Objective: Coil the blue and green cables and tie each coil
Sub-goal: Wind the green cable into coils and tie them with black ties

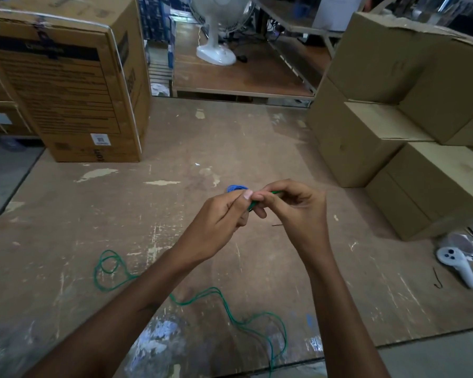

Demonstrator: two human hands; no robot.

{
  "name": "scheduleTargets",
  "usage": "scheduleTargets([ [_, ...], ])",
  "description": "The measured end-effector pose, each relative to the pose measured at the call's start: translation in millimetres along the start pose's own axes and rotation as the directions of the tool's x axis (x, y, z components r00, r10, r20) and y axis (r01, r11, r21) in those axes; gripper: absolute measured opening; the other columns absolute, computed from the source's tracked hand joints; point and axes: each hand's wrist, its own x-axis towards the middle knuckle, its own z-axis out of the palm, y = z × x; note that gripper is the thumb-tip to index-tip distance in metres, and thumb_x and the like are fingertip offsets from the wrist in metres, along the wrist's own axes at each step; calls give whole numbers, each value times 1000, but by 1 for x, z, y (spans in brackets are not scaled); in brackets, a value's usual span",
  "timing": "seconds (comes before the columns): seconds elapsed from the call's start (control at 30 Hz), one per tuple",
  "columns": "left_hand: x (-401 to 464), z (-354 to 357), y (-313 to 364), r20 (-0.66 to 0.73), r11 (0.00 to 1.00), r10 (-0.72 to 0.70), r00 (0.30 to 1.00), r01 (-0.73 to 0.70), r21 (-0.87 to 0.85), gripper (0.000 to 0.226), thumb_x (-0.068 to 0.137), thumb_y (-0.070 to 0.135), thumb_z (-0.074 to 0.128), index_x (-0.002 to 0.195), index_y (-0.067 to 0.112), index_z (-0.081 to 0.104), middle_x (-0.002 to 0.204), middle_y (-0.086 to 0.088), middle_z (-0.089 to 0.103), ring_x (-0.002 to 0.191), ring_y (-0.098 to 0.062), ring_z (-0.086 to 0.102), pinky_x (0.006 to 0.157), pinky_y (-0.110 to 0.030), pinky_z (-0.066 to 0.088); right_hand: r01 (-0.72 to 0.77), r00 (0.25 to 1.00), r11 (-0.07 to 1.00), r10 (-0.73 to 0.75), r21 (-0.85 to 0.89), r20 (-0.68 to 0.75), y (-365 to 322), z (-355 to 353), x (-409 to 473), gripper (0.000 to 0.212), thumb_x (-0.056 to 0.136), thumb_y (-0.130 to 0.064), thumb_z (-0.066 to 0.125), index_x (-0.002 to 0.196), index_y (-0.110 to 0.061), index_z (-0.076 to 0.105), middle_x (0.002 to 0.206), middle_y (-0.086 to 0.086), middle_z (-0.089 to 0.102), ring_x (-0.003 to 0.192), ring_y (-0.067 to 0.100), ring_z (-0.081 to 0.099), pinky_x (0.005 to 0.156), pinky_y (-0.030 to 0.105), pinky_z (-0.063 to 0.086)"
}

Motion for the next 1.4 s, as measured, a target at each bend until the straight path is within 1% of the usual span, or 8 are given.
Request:
scheduleTargets([
  [0.13,-1,-11,-8,83,998,3,997,-8,66,46,113,35,39,91,12,71,65,-13,49,56,-12,40,59,-24,37,-192,976,977,199,89,-86,11,8,-9,26,73,-32,89,80,-12,75,83,10,65,68,18,68,64,24,52],
  [0.3,2,-2,-16,56,975,-110,992,118,-190,58,112,29,41,73,-13,47,57,6,48,49,-12,37,61,-29,39,-320,938,775,339,544,69,26,32,-23,32,89,-31,78,97,-2,67,78,10,68,70,28,63,70,42,53],
  [0.47,5,9,-11,-49,848,-293,955,235,-475,47,114,27,35,70,16,44,53,5,25,48,-14,31,57,-19,43,25,989,996,-37,-90,-141,32,36,-41,28,105,-3,61,128,-11,75,119,3,75,109,15,71,87,29,58],
  [0.8,20,15,0,-54,828,-362,931,294,-478,52,109,35,50,61,23,37,52,4,21,49,-18,34,62,-28,39,336,915,484,-371,-808,158,44,17,-36,41,114,-25,46,149,-6,57,123,8,72,96,23,70,81,36,58],
  [0.9,25,20,-1,-55,833,-360,931,294,-469,53,109,29,51,59,24,34,52,4,19,51,-19,30,61,-21,45,283,925,379,-350,-881,147,41,17,-32,36,109,-18,56,142,-5,62,111,8,73,80,27,69,70,38,52],
  [1.07,35,24,-6,-45,811,-391,919,321,-489,49,105,24,48,62,22,23,55,-1,14,49,-21,36,68,-27,47,266,956,705,-279,-658,88,38,6,-24,32,109,-17,53,136,-7,67,97,4,70,78,18,63,70,26,48],
  [1.27,44,47,-29,-145,826,-418,897,308,-472,59,110,21,44,54,27,63,58,12,30,53,-5,27,59,-25,27,223,942,474,-331,-852,63,68,5,-31,27,107,-6,57,132,0,64,93,10,68,77,26,64,71,38,54],
  [1.4,41,68,-44,-228,856,-467,854,372,-360,50,110,46,43,69,19,48,58,9,37,54,-7,31,58,-22,31,175,936,417,-352,-892,19,83,-1,-34,31,97,2,67,128,0,67,88,9,66,76,27,62,72,36,47],
])
